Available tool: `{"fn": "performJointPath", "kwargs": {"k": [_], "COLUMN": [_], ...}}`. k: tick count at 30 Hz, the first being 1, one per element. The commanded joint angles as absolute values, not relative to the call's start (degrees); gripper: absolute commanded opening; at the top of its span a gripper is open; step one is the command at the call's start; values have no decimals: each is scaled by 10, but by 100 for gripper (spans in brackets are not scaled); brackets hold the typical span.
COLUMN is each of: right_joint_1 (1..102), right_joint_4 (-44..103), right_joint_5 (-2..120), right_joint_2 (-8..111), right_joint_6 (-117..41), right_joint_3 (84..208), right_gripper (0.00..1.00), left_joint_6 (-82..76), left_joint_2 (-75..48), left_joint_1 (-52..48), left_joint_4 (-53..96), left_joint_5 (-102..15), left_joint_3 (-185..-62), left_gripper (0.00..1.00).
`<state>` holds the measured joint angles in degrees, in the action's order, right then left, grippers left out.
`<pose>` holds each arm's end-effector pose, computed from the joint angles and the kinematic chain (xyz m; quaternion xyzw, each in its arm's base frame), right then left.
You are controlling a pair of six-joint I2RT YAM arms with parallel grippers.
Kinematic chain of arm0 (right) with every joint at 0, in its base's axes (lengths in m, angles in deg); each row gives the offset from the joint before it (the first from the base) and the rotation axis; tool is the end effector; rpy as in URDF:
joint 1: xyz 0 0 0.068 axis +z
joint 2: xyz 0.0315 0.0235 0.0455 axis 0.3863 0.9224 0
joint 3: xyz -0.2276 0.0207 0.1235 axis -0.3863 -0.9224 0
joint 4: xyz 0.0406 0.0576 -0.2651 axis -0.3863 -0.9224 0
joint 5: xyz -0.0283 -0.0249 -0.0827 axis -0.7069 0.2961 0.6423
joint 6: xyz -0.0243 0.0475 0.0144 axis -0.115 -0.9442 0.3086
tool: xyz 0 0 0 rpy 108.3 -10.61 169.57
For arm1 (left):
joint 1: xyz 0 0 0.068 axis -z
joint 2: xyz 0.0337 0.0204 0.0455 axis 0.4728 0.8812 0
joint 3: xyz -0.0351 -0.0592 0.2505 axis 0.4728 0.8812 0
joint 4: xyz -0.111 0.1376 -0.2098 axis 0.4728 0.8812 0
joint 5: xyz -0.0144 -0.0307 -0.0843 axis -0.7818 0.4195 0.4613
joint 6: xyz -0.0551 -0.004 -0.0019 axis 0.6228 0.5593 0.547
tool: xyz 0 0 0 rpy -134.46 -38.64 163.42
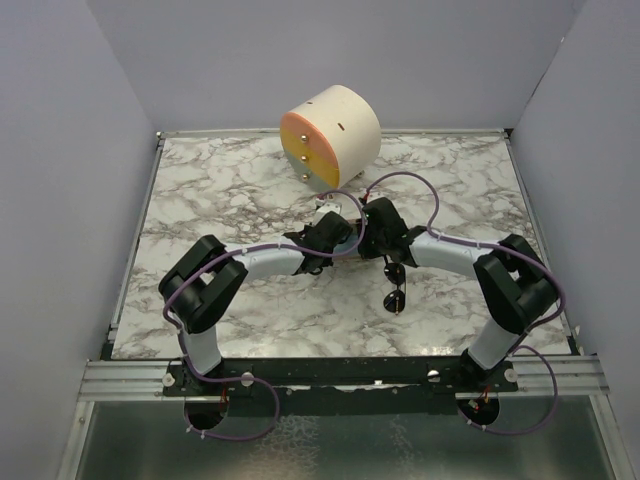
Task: Organize the sunglasses
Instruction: Place the glasses cleaning cloth in the sunglasses case.
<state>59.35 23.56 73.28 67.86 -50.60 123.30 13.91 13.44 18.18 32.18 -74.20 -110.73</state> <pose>0.2831 0.2046 0.1376 -0.1216 0.9331 0.1053 0.3216 0.2660 -0.2584 0.1368 0.0812 0.9273 -0.0480 0.3623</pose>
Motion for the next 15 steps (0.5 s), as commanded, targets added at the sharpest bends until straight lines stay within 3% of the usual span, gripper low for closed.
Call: {"fn": "performJointPath", "kwargs": {"k": [1,10,15], "right_joint_1": [592,593,593], "right_joint_4": [234,252,265], "right_joint_5": [739,728,717], "right_joint_2": [648,626,625], "right_joint_6": [-503,-497,-496], "right_joint_3": [1223,1213,1210], "right_gripper": [24,24,13], "left_joint_6": [128,121,122], "left_joint_2": [106,85,85], "left_joint_1": [194,204,205], "left_joint_4": [346,356,339], "left_joint_5": [-766,-785,-790], "left_joint_3": [-1124,-1137,-1132], "left_gripper": [23,22,6]}}
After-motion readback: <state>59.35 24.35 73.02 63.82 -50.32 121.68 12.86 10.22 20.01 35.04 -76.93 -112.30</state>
